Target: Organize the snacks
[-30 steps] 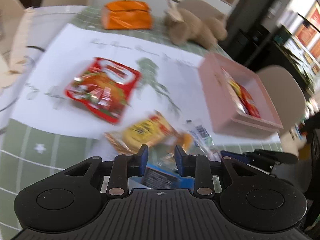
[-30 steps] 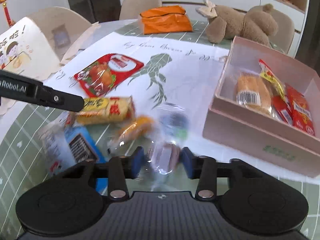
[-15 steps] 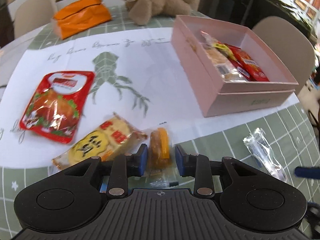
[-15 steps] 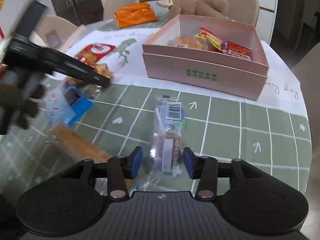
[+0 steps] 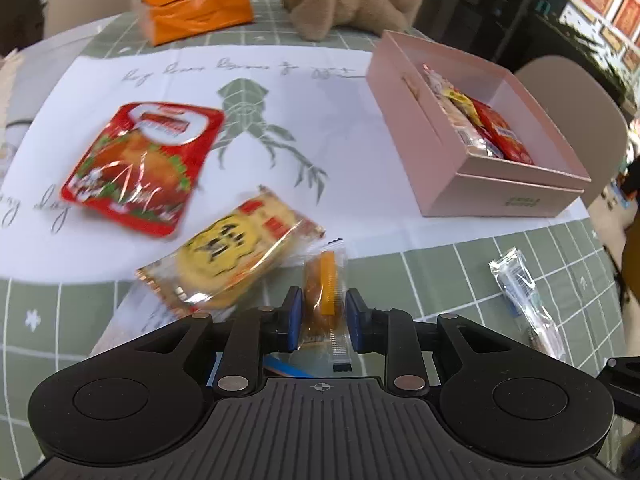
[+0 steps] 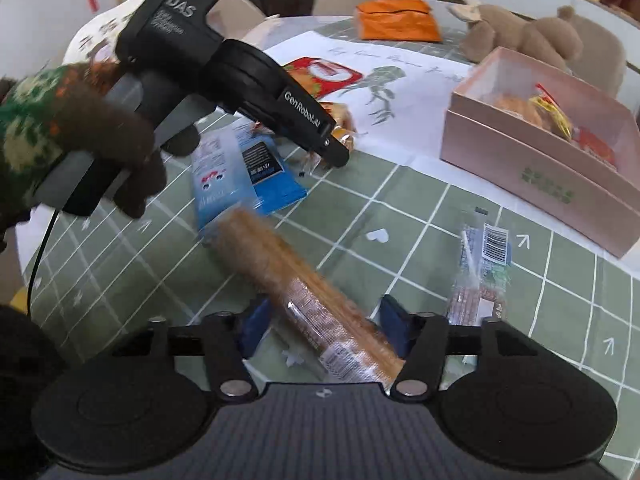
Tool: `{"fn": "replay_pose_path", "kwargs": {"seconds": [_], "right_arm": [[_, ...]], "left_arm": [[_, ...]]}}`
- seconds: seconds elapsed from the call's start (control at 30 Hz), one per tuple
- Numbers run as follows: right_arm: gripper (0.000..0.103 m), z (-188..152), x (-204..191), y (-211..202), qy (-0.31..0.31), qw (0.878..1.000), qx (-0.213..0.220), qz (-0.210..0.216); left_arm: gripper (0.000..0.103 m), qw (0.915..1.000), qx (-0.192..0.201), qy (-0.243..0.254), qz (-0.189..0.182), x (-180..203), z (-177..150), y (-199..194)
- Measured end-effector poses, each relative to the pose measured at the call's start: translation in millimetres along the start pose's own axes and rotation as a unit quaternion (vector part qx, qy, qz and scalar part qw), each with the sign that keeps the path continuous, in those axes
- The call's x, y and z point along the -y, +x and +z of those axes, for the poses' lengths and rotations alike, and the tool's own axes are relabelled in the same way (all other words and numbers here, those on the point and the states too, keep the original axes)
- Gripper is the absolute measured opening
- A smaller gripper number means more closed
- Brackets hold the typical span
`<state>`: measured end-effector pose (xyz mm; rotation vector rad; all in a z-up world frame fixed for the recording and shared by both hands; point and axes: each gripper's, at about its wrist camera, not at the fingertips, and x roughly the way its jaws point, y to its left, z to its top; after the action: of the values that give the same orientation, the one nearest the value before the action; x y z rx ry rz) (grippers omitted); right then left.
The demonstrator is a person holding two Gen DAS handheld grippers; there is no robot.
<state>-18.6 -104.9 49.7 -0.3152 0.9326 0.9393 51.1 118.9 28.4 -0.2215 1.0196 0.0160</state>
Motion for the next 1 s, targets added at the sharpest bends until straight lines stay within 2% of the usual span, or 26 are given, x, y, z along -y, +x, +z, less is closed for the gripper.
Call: {"fn": "replay_pose_path", "kwargs": {"seconds": [0.1, 0.23, 0.37, 0.47, 0.6, 0.67, 0.73, 0.8, 0.87, 0.93, 1.0], "right_arm": [[0.044, -10, 15, -12, 0.013, 1.0, -0.008, -0.013], [0.043, -17, 43, -22, 0.083, 0.995, 0.003, -0.046], [0.042, -18, 60, -22, 0.15, 0.986, 0.025, -0.074], [0.043, -16, 62, -18, 0.186, 0.979, 0.037, -0.075], [0.046, -13, 53, -21, 0.166, 0.984, 0.041, -0.047], [0.054, -11, 50, -29, 0.149, 0.986, 0.059, -0.049], [0.062, -7, 52, -39, 0.138, 0.984, 0.086, -0.077], [0.062, -3, 59, -48, 0.135, 0.977, 0.116, -0.117], [0.062, 0, 70, -45, 0.138, 0.97, 0.127, -0.152], [0.062, 3, 86, -33, 0.142, 0.969, 0.114, -0.167], [0.062, 4, 100, -19, 0.157, 0.972, 0.087, -0.153]], "left_arm": [[0.027, 0.9999, 0.003, -0.013, 0.001, -4, -5, -5], [0.028, 0.9999, -0.001, -0.015, -0.007, 5, -12, -7], [0.028, 0.9993, -0.015, 0.008, -0.033, 31, -21, -7], [0.028, 0.998, -0.027, 0.033, -0.048, 52, -29, -6], [0.028, 0.9949, -0.041, 0.059, -0.071, 72, -36, -5], [0.028, 0.9938, -0.044, 0.07, -0.075, 78, -38, -3], [0.028, 0.9934, -0.042, 0.075, -0.076, 83, -42, -5], [0.028, 0.9938, -0.039, 0.073, -0.074, 85, -44, -5], [0.028, 0.9945, -0.035, 0.068, -0.071, 85, -45, -5], [0.028, 0.9944, -0.031, 0.078, -0.064, 89, -47, -6], [0.028, 0.9936, -0.026, 0.096, -0.053, 95, -50, -7]]}}
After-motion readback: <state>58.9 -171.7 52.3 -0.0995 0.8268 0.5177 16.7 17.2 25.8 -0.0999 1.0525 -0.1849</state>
